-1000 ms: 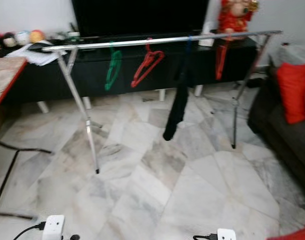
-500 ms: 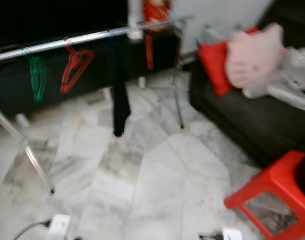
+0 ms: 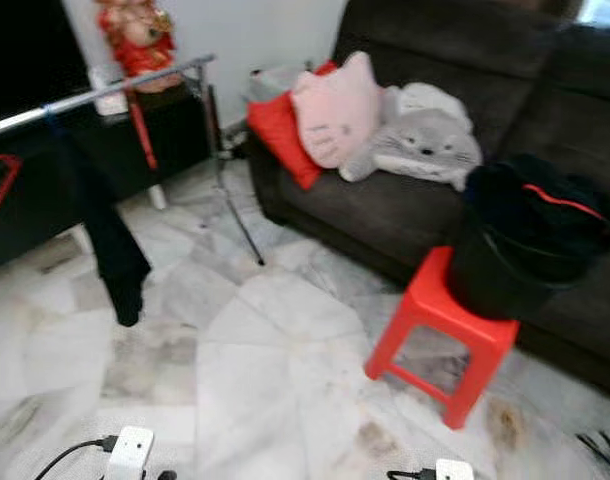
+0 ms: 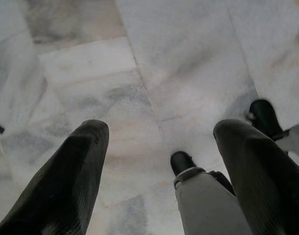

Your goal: Hang hanger

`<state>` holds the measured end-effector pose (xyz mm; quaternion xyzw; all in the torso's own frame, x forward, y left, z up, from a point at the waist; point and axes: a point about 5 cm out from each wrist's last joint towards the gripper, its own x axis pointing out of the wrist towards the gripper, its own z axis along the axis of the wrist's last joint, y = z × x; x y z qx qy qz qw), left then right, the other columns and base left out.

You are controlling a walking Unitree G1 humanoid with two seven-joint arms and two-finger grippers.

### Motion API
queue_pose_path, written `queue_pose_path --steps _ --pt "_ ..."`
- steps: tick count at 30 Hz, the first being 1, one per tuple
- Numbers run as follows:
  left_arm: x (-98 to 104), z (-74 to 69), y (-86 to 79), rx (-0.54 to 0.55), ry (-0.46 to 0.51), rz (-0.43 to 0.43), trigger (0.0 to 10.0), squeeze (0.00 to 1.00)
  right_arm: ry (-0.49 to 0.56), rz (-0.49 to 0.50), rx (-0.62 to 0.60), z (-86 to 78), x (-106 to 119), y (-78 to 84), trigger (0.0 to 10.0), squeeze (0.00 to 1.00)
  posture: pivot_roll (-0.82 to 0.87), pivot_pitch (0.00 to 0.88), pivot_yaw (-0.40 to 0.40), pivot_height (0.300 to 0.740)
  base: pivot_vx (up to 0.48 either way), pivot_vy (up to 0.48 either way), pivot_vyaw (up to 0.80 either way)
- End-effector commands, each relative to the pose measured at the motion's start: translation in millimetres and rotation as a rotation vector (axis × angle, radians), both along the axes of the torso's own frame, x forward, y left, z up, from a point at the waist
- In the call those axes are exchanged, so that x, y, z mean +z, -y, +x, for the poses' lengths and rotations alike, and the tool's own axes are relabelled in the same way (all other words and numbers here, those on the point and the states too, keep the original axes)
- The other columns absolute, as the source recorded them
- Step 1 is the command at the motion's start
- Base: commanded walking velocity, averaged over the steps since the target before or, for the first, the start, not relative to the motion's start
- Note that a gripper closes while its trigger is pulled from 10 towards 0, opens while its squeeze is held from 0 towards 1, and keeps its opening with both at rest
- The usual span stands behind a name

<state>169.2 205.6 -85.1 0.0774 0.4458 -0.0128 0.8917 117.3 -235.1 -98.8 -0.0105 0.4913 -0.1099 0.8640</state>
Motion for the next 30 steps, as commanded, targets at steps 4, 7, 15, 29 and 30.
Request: queue_pose_path --steps 4,7,15,29,30 --pt "-0.7 -1.7 -0.4 -0.055 -0.014 0.020 10.0 0.00 0.010 -0.008 -0.009 2.6 1.9 4.4 10.0 0.00 -0.10 0.000 0.013 0.740 0.000 0.000 -0.80" --pt "-0.9 -1.9 0.6 -0.057 -0.013 0.022 10.0 0.00 0.014 -0.012 -0.018 1.3 2.9 9.2 10.0 0.00 -0.10 0.000 0.015 0.740 0.000 -0.245 -0.80" --pt "-1.9 -2.7 2.4 -0.042 -0.020 0.004 10.0 0.00 0.015 -0.019 -0.028 -1.1 4.2 16.2 10.0 0.00 -0.10 0.000 0.015 0.740 0.000 -0.120 -0.80" --pt "-2.1 -2.7 4.3 -0.030 -0.021 -0.032 10.0 0.00 0.054 -0.007 -0.033 11.1 4.5 2.1 10.0 0.00 -0.10 0.000 0.020 0.740 0.000 0.000 -0.34" --pt "-1.9 -2.3 3.9 -0.029 -0.019 -0.032 10.0 0.00 0.055 -0.006 -0.032 12.2 4.4 0.4 10.0 0.00 -0.10 0.000 0.020 0.740 0.000 0.000 0.00"
